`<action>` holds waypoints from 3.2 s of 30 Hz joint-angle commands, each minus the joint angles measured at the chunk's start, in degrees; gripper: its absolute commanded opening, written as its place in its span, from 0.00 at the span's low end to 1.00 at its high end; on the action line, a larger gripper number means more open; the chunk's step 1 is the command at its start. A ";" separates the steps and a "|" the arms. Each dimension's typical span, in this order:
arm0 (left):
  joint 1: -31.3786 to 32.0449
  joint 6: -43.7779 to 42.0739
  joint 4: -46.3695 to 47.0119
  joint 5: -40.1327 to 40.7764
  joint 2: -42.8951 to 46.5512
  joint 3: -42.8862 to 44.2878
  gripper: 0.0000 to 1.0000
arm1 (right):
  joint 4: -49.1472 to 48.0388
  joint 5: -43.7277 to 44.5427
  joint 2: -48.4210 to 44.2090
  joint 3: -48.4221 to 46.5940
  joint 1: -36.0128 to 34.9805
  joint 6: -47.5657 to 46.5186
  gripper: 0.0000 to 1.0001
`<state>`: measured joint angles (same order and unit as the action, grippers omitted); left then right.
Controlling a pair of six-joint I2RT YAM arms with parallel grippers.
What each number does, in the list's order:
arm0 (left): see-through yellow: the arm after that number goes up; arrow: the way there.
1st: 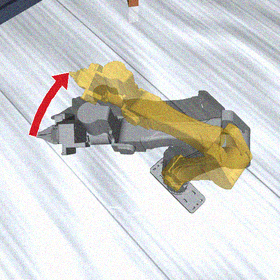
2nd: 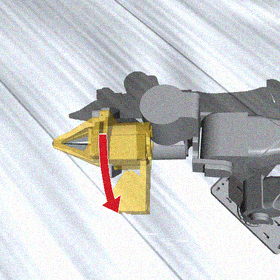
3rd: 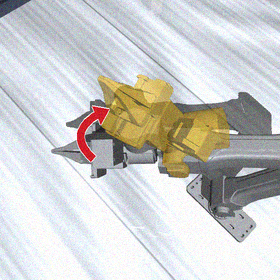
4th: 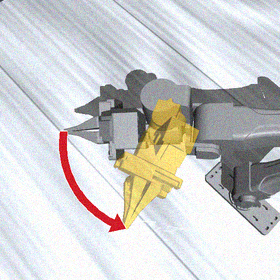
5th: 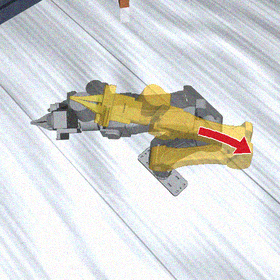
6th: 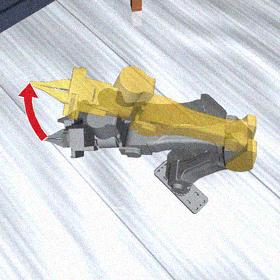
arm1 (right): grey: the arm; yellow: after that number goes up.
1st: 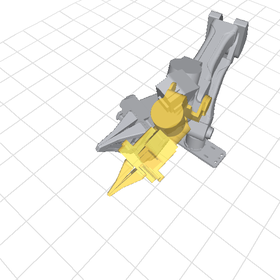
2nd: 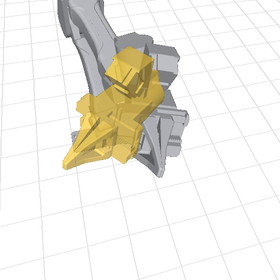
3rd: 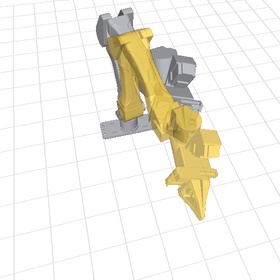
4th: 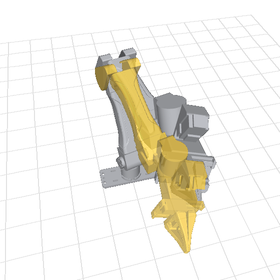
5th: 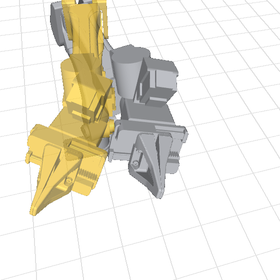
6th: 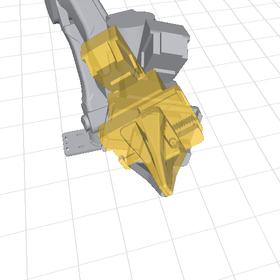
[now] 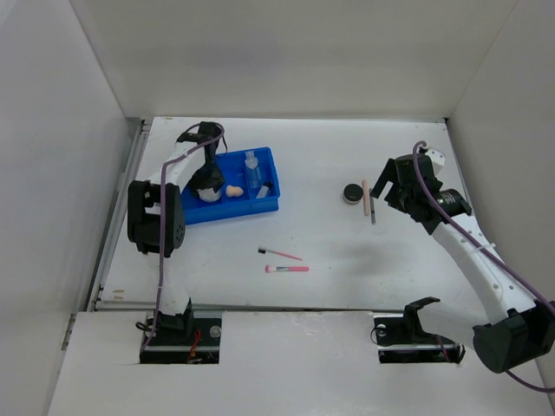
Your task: Organize the makeup
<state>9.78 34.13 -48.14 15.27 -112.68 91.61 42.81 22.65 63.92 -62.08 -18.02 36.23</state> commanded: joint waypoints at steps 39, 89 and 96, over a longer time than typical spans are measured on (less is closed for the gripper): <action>7.88 -6.09 2.79 -3.50 8.28 7.53 0.00 | -1.41 0.55 0.42 -1.99 0.18 -1.16 0.99; 22.55 -18.31 -0.54 -6.73 19.26 0.61 0.60 | -1.41 1.08 -0.11 -1.46 0.18 -1.16 0.99; 38.28 -20.15 3.32 -12.81 20.93 -13.98 0.53 | -0.88 1.08 -0.64 -1.46 0.18 -1.16 0.99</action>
<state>44.45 16.51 -44.18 6.28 -91.09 82.85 42.89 22.70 64.86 -62.11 -18.02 35.75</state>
